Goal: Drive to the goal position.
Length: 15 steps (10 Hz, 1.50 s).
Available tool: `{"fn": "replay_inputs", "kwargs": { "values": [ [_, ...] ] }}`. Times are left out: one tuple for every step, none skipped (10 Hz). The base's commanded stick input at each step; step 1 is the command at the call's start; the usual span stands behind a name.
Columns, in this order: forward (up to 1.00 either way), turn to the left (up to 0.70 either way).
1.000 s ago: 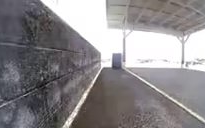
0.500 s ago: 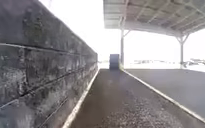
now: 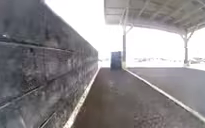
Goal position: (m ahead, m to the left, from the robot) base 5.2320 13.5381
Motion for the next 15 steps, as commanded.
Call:
{"fn": "replay_inputs", "kwargs": {
  "values": [
    [0.70, 0.00],
    [0.70, 0.00],
    [0.70, 0.00],
    [0.70, 0.00],
    [0.70, 0.00],
    [0.70, 0.00],
    [0.70, 0.00],
    [0.70, 0.00],
    [0.70, 0.00],
    [0.70, 0.00],
    [0.70, 0.00],
    [0.70, 0.00],
    [0.70, 0.00],
    [0.70, 0.00],
    [0.70, 0.00]
  ]
}}
